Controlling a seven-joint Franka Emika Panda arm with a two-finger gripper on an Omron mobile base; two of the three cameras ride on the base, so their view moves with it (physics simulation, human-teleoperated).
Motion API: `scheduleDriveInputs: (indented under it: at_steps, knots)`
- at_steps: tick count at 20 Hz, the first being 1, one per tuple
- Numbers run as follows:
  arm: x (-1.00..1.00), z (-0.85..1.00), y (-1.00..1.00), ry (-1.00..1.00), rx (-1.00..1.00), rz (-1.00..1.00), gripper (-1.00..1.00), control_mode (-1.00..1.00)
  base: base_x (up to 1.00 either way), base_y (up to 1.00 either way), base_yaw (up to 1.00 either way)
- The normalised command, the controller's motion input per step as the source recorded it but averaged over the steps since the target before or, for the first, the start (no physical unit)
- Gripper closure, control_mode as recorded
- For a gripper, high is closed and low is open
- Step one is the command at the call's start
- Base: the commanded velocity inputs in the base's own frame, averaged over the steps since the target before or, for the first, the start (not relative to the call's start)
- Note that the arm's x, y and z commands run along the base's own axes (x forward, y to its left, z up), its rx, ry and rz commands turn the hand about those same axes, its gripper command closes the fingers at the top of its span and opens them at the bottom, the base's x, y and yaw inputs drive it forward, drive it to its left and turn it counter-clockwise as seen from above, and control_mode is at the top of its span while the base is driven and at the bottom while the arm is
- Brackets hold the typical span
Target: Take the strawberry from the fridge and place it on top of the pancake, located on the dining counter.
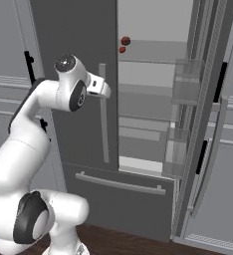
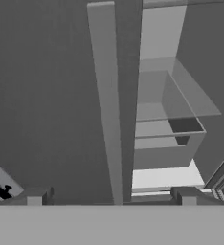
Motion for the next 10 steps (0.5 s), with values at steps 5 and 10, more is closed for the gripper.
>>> scheduleDriveInputs:
  at_steps: [5, 10]
  knots:
    - [0.57, -0.20, 0.06, 0.03, -0.02, -0.07, -1.00, -1.00, 0.00, 0.00, 0.00]
    - [0.48, -0.23, -0.02, 0.00, 0.00, 0.00, -1.00, -1.00, 0.00, 0.00, 0.00]
